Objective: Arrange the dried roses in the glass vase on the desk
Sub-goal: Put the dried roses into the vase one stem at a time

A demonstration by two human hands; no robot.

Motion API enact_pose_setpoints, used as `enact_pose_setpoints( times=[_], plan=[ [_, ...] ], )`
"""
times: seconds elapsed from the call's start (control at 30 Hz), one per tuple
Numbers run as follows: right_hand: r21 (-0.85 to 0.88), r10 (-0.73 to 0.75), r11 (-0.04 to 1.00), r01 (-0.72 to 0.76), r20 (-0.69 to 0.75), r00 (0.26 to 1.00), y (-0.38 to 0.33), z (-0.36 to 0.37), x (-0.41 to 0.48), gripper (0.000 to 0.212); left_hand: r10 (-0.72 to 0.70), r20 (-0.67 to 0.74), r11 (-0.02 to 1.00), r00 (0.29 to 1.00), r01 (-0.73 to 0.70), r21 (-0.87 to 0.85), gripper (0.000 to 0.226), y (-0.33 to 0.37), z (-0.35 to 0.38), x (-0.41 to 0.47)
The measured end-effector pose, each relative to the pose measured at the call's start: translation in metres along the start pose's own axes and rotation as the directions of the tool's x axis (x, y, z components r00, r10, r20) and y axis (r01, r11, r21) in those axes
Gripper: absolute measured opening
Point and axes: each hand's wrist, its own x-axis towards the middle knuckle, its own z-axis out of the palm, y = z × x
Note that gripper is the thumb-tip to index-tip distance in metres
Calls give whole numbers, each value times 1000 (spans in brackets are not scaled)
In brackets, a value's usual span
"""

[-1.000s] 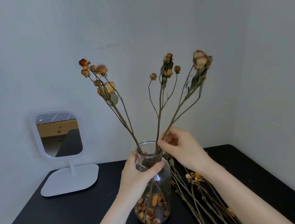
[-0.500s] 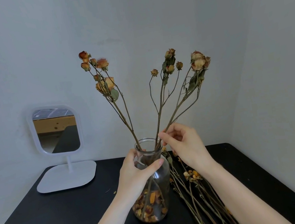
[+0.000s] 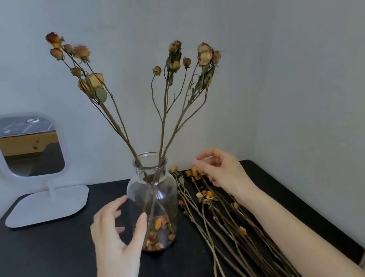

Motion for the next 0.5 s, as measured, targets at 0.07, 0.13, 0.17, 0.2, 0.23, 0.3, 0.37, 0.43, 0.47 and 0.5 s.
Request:
enact_pose_setpoints(
  times=[0.07,0.13,0.17,0.2,0.23,0.3,0.37,0.43,0.47,0.5],
  plan=[
    [-45,80,996,-83,-49,996,20,-16,-2,15,97,116,995,989,-100,22,40,1,6,-19],
    [-124,144,980,-153,-77,986,42,-31,-5,12,125,284,991,951,-136,17,35,5,18,-31],
    [-169,172,968,-184,-86,981,53,-38,-7,10,112,367,992,923,-128,18,33,9,26,-34],
    [-208,195,955,-211,-93,976,63,-45,-9,9,77,441,995,894,-100,29,30,11,37,-35],
    [-242,215,942,-232,-96,972,72,-51,-10,8,26,496,996,868,-65,62,28,13,47,-34],
    [-302,248,915,-266,-99,964,86,-61,-13,9,-71,548,987,833,-21,161,31,14,73,-30],
    [-359,256,891,-278,-109,960,97,-69,-14,12,-131,553,964,823,-26,266,36,16,96,-24],
    [-416,257,862,-288,-132,957,104,-76,-16,13,-199,543,918,816,-39,395,43,15,117,-17],
    [-447,265,843,-299,-137,954,108,-79,-16,13,-246,526,884,814,-34,467,47,14,125,-13],
    [-476,281,822,-311,-136,950,111,-81,-16,13,-295,502,848,813,-19,530,48,13,132,-10]
  ],
)
